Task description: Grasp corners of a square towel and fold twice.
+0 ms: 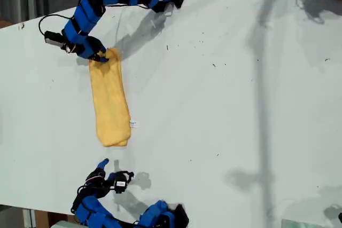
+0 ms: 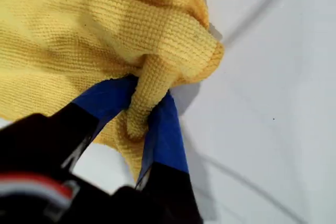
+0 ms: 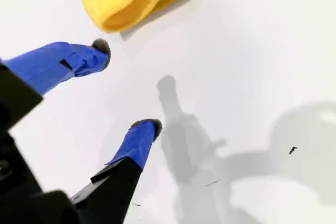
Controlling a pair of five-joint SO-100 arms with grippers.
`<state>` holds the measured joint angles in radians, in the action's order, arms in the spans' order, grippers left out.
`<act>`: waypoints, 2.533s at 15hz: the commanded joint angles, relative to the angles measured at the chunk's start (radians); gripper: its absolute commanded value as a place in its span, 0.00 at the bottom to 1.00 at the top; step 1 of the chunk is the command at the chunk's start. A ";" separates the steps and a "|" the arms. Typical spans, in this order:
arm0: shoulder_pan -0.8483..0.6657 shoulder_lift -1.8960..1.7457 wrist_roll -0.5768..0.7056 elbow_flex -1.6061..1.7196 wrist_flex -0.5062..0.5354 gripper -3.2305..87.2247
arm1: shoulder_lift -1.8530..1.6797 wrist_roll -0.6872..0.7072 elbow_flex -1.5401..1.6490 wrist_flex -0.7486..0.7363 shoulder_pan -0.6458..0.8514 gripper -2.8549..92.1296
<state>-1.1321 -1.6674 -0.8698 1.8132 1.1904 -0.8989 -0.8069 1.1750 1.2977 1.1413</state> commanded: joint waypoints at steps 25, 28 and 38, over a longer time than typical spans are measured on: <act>-0.048 0.206 -0.199 0.060 -0.273 0.30 | -0.141 0.268 -0.302 -0.647 -0.561 0.03; -0.048 0.207 -0.196 0.057 -0.273 0.30 | -0.121 0.253 -0.285 -0.632 -0.532 0.32; -0.008 0.115 -0.195 0.078 -0.232 0.30 | -1.391 0.081 0.798 -0.416 -0.459 0.45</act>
<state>-1.1628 -1.4373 -1.0707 1.8914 0.9296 -1.8715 -0.6872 1.7104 0.8667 0.7179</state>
